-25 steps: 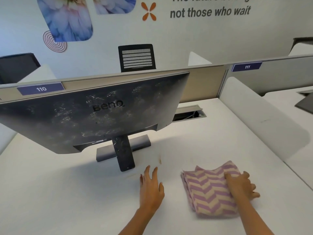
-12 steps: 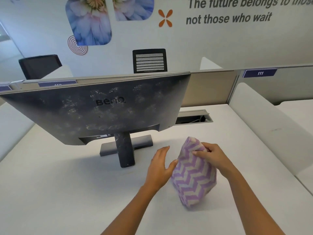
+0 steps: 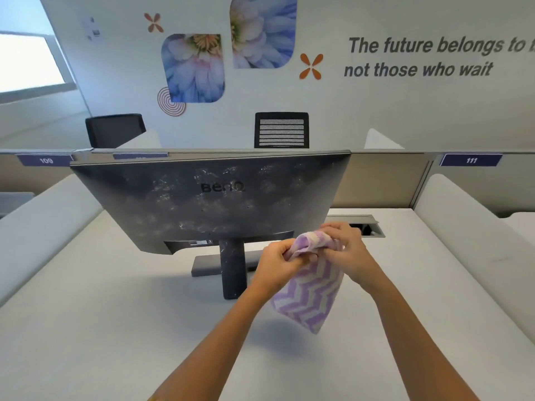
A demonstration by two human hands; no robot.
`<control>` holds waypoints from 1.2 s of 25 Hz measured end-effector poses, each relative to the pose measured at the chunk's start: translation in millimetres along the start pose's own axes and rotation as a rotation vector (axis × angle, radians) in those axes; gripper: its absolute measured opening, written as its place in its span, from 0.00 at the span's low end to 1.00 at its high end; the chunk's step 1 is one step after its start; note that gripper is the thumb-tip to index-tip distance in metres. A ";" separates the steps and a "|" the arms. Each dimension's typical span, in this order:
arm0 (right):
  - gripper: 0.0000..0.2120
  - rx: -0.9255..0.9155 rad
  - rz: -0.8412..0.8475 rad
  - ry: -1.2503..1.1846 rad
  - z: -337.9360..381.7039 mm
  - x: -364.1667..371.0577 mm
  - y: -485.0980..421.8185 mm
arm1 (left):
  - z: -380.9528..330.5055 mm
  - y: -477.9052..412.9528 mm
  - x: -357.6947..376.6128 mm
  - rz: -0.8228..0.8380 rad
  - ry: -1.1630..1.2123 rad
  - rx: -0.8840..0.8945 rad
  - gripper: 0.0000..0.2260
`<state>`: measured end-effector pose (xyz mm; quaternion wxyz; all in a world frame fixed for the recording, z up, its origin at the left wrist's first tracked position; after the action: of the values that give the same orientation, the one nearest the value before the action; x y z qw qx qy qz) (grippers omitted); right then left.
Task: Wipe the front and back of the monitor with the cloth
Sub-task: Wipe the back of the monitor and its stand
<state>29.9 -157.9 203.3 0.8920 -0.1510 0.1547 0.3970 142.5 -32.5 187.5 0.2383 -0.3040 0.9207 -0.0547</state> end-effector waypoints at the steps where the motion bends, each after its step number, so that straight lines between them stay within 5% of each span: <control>1: 0.14 -0.058 -0.084 -0.008 6.9 3.1 -0.4 | -2.3 -0.4 -7.2 -0.033 0.005 0.011 0.03; 6: 0.15 -0.108 -0.600 -0.272 41.4 27.8 20.3 | -5.7 -12.2 -48.9 -0.235 -0.141 0.029 0.04; 10: 0.26 0.075 -0.438 -0.486 75.5 52.5 16.2 | -31.0 -12.6 -64.0 -0.225 -0.321 0.130 0.08; 14: 0.12 0.083 -0.495 -0.538 96.8 59.0 6.6 | -55.1 -7.1 -64.0 -0.218 -0.435 0.270 0.14; 16: 0.05 0.044 -0.539 -0.682 103.2 55.0 8.8 | -64.9 -6.2 -70.7 -0.231 -0.391 0.313 0.16; 20: 0.12 0.056 -0.514 -0.788 107.7 53.1 12.1 | -81.3 -12.9 -74.8 -0.085 -0.106 0.243 0.15; 26: 0.11 0.097 -0.683 -0.929 122.5 48.3 17.3 | -84.5 -25.6 -85.1 -0.313 0.002 0.161 0.04; 30: 0.11 0.096 -0.731 -0.909 124.1 50.9 22.1 | -96.5 -25.6 -81.7 -0.366 -0.129 0.232 0.07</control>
<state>65.0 -61.4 292.4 0.9537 0.0315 -0.2879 0.0810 167.9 -9.6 311.9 0.3162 -0.4396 0.8206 -0.1830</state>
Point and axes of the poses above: each hand's wrist, its own y-axis away from the middle knuckle, its own x-axis out of the palm, z = x × y, the point moved 4 cm from there along -y, towards the middle knuckle, and after that the axes turned 9 degrees about -y, right-handed, at the moved point
